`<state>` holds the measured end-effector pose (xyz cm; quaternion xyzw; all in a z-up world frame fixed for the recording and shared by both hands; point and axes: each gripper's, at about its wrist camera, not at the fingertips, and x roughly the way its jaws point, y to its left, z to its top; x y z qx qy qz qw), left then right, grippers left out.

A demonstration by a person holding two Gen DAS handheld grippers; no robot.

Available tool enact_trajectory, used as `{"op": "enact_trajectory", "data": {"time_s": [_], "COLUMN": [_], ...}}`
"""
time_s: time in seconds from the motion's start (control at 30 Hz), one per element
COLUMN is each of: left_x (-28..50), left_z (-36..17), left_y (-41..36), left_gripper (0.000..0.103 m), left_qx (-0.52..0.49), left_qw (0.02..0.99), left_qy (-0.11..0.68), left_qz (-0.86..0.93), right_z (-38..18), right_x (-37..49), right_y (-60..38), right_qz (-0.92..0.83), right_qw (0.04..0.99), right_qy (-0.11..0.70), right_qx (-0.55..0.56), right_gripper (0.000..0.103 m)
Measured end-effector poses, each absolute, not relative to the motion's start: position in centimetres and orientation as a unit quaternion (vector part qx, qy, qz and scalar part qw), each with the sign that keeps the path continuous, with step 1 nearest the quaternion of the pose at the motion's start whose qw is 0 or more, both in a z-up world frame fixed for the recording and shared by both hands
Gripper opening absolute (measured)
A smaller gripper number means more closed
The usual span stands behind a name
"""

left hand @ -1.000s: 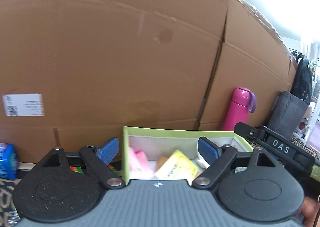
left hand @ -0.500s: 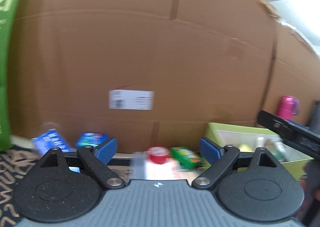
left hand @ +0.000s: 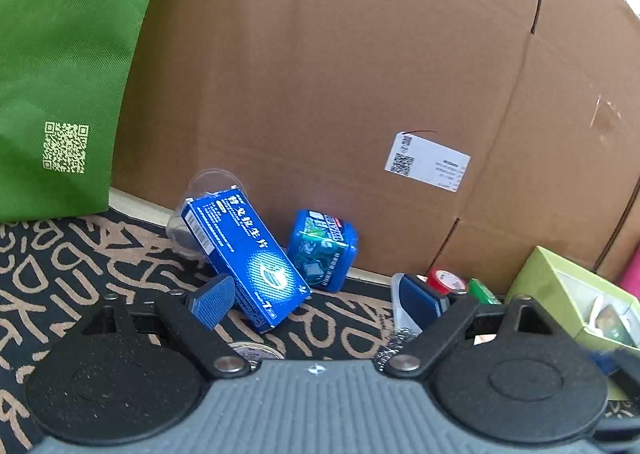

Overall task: Organize objects
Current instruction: 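Grasp the steel wool with left tool while right tool grasps small green box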

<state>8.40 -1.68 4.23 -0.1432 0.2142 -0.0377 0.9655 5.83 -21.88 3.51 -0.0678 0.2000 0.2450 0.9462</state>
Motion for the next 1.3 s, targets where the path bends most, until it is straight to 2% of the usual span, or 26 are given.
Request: {"op": "enact_trajectory", "data": {"time_s": [0.07,0.1,0.33,0.4,0.47,0.5,0.57,0.6,0.67,0.9,0.97,1.03,1.1,1.13,1.3], "left_x": [8.3,8.4,8.8,8.9,9.2,9.5,9.8,9.9,10.1,9.1,8.9,9.1,9.4,9.5,9.4], "left_z": [4.2,4.0,2.6,2.2,1.7,1.5,1.1,1.0,0.9,1.4,1.3,1.1,1.0,1.0,1.0], "left_y": [-2.0,-2.4,-4.9,-5.2,-5.4,-5.4,-5.4,-5.4,-5.8,-8.0,-8.2,-8.2,-7.9,-7.8,-8.1], "left_gripper": [0.093,0.093,0.093,0.093,0.09,0.087,0.07,0.067,0.044,0.043,0.051,0.054,0.053,0.045,0.044], "left_qx": [-0.146,-0.147,-0.131,-0.125,-0.123,-0.125,-0.133,-0.136,-0.132,-0.053,-0.049,-0.052,-0.066,-0.071,-0.063], "left_qw": [0.963,0.961,0.949,0.947,0.943,0.941,0.933,0.929,0.922,0.933,0.938,0.939,0.935,0.932,0.932], "left_qy": [0.222,0.229,0.272,0.279,0.291,0.297,0.312,0.319,0.328,0.309,0.303,0.306,0.314,0.319,0.317], "left_qz": [-0.047,-0.052,-0.094,-0.102,-0.103,-0.105,-0.119,-0.13,-0.156,-0.176,-0.164,-0.15,-0.153,-0.159,-0.162], "right_z": [2.7,2.4,0.9,0.8,0.7,0.7,0.6,0.6,0.7,0.6,0.7,0.7,0.6,0.5,0.2], "right_x": [6.1,6.2,6.4,6.7,7.1,7.2,7.3,7.3,7.3,7.3,7.3,7.4,7.8,7.9,8.1], "right_y": [-21.6,-21.6,-21.7,-21.6,-21.7,-21.8,-21.9,-21.9,-21.9,-21.9,-21.7,-21.4,-21.0,-20.8,-19.8], "right_qz": [0.249,0.25,0.24,0.236,0.233,0.232,0.23,0.229,0.23,0.231,0.229,0.223,0.218,0.22,0.229], "right_qw": [0.94,0.937,0.931,0.931,0.93,0.929,0.929,0.929,0.929,0.929,0.93,0.931,0.932,0.93,0.925], "right_qy": [0.225,0.236,0.267,0.272,0.279,0.283,0.285,0.285,0.285,0.284,0.283,0.282,0.284,0.285,0.291], "right_qx": [-0.068,-0.064,-0.061,-0.06,-0.054,-0.051,-0.048,-0.048,-0.048,-0.051,-0.054,-0.059,-0.064,-0.067,-0.08], "right_gripper": [0.059,0.058,0.057,0.054,0.054,0.054,0.054,0.054,0.054,0.054,0.052,0.049,0.046,0.043,0.035]}}
